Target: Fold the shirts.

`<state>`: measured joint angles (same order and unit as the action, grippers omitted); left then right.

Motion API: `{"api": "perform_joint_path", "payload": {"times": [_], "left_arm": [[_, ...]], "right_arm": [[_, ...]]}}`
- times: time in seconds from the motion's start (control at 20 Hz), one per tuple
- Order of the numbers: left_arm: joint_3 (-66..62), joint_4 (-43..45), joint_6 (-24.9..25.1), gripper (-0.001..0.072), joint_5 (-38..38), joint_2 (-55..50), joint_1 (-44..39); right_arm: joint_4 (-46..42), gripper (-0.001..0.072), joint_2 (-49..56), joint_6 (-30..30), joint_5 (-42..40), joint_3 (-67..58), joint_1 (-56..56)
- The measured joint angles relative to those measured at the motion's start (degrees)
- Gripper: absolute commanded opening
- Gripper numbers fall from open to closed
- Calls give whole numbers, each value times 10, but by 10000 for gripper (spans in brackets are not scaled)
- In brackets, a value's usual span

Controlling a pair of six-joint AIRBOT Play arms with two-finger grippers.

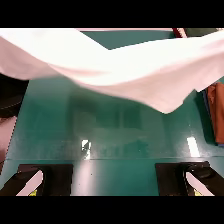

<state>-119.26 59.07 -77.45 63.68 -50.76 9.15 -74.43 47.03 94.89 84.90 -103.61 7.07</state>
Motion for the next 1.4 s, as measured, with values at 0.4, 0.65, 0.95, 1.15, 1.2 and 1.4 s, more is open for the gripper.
{"api": "perform_joint_path", "payload": {"times": [0.4,0.65,0.95,1.15,1.2,1.4], "left_arm": [[162,16,0,28,50,-136,-64],[256,33,-3,78,47,-307,-90],[275,23,-28,588,52,-375,-33],[323,17,-21,588,99,-356,31],[351,17,-19,588,105,-349,43],[469,13,-2,588,103,-336,63]], "right_arm": [[-34,13,165,25,92,102,0],[-29,93,296,24,42,152,-4],[83,342,397,-10,6,72,-61],[127,336,369,-38,15,93,-90],[131,336,356,-43,15,110,-92],[142,310,296,-57,-5,192,-99]]}}
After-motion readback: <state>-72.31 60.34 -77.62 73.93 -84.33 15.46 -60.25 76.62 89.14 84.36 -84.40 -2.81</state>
